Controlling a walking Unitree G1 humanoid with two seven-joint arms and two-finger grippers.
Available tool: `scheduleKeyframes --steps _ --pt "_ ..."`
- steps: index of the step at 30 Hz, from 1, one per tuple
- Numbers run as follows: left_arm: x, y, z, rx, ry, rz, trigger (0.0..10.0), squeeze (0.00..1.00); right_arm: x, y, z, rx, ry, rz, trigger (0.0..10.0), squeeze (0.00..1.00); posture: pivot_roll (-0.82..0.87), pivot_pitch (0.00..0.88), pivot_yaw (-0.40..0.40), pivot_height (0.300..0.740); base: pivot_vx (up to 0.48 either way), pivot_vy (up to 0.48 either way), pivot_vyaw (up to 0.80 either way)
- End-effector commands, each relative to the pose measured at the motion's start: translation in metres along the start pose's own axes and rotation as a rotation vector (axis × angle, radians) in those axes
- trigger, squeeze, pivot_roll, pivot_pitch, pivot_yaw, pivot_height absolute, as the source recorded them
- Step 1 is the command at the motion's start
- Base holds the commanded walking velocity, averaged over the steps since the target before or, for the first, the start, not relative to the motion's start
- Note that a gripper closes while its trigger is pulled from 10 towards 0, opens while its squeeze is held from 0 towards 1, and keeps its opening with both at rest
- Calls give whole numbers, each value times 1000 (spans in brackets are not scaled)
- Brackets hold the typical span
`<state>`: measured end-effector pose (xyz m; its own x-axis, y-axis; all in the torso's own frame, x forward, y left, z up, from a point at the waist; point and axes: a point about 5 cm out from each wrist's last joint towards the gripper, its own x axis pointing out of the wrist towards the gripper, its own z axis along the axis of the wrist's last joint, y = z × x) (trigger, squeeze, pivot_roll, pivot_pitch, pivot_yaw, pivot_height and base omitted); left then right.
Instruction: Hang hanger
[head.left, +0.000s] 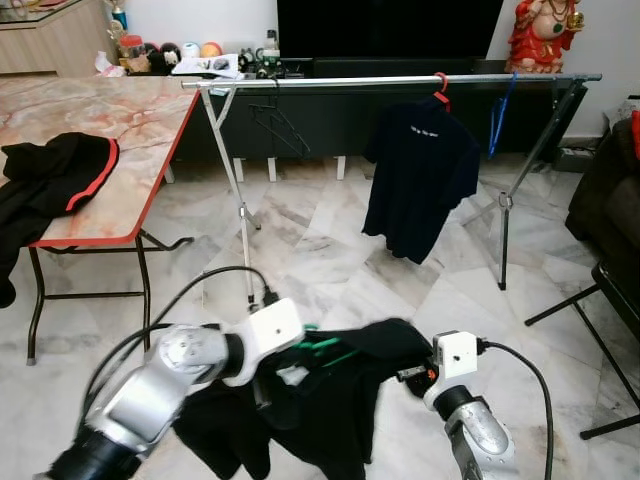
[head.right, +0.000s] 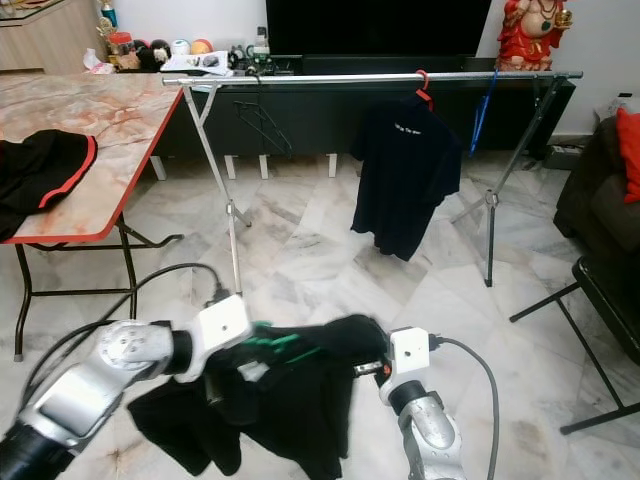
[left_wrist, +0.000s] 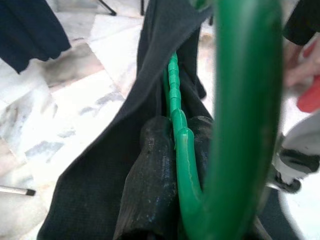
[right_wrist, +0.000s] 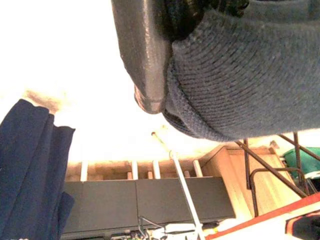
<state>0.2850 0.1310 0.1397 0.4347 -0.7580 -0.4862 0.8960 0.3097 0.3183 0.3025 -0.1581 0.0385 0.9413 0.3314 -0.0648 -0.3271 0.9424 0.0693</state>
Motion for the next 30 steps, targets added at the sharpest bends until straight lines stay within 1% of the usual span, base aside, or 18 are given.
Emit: scheduleKeyframes --steps 1,5,8,10,11,12,14,15,16,17,18,19,21,22,26,27,28,30 --pt "-16 5 0 40 -22 2 10000 0 -2 -8 3 -3 -10 -30 0 0 109 86 6 740 0 0 0" --pt "-39 8 -2 88 -89 -22 10000 0 -3 -11 3 -9 -5 -40 0 0 109 87 6 740 0 0 0" --pt "-47 4 -3 131 -101 -70 10000 0 -4 -13 3 -13 0 -45 0 0 109 87 6 740 0 0 0" --pt "-48 3 -4 141 -97 -83 10000 0 -4 -14 2 -14 1 -47 0 0 109 87 6 740 0 0 0" --pt "-54 0 -11 151 -52 -126 10000 0 -4 -15 2 -16 3 -50 0 0 109 87 6 740 0 0 0" --pt "-58 -2 -14 159 -34 -149 10000 0 -5 -16 3 -17 3 -51 0 0 103 91 6 740 0 0 0" --pt "-62 -5 -17 183 -16 -172 10000 0 -5 -16 3 -18 3 -53 0 0 103 91 6 740 0 0 0" --pt "-63 -5 -21 201 22 -186 10000 0 -5 -17 3 -19 4 -55 0 0 101 93 5 740 0 0 0" --pt "-66 -4 -35 250 167 -200 10000 0 -5 -18 3 -19 4 -56 0 0 103 93 5 740 0 0 0" --pt "-66 -4 -39 267 214 -202 10000 0 -5 -18 3 -20 4 -56 0 0 103 93 5 740 0 0 0" --pt "-66 -3 -44 301 258 -199 10000 0 -5 -18 3 -21 5 -55 0 0 103 93 5 740 0 0 0" --pt "-62 -2 -45 337 258 -187 10000 0 -5 -17 3 -22 7 -53 0 0 102 91 4 740 0 0 0" --pt "-61 -2 -44 335 237 -177 10000 0 -5 -17 3 -22 7 -52 0 0 102 91 4 740 0 0 0" --pt "-59 0 -40 319 202 -148 10000 0 -5 -17 3 -22 4 -52 0 0 99 90 4 740 0 0 0" --pt "-59 6 -39 341 234 -109 10000 0 -4 -17 4 -21 2 -52 0 0 99 90 4 740 0 0 0" --pt "-58 10 -40 357 243 -84 10000 0 -5 -17 4 -21 2 -51 0 0 99 90 4 740 0 0 0" --pt "-57 18 -41 394 234 -23 10000 0 -5 -17 3 -22 6 -48 0 0 100 86 4 740 0 0 0" --pt "-59 20 -41 414 219 1 10000 0 -5 -17 2 -22 8 -48 0 0 100 86 4 740 0 0 0"
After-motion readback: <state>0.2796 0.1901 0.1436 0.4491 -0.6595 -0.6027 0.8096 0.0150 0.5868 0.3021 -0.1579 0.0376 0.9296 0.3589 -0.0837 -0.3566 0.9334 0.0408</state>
